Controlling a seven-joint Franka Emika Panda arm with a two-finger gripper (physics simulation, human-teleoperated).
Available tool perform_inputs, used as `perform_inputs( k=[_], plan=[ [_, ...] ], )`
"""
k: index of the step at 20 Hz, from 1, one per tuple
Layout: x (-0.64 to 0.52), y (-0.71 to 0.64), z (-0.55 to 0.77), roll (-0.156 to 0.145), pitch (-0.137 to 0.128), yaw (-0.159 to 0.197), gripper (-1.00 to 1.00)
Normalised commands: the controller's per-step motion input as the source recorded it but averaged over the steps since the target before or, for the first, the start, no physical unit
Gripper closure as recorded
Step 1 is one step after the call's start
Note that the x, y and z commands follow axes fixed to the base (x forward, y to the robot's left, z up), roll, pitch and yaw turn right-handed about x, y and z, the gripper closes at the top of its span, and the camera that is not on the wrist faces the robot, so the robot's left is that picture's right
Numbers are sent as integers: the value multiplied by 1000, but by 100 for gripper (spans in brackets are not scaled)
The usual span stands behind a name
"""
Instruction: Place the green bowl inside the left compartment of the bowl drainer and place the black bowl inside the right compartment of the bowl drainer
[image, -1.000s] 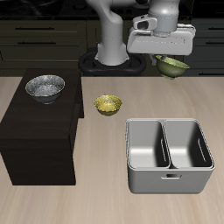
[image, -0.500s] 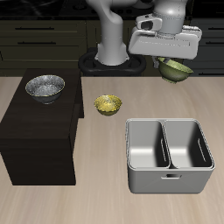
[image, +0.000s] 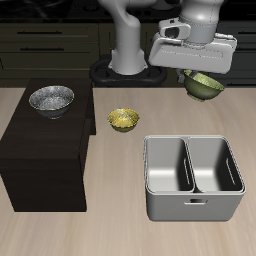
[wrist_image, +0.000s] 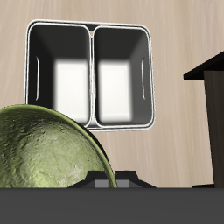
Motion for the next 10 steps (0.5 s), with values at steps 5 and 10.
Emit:
perform_inputs(
  k=[5,10],
  plan=[
    [287,67,-62,37,45,-19,100],
    [241,-33,-42,13,14,2,100]
  ],
)
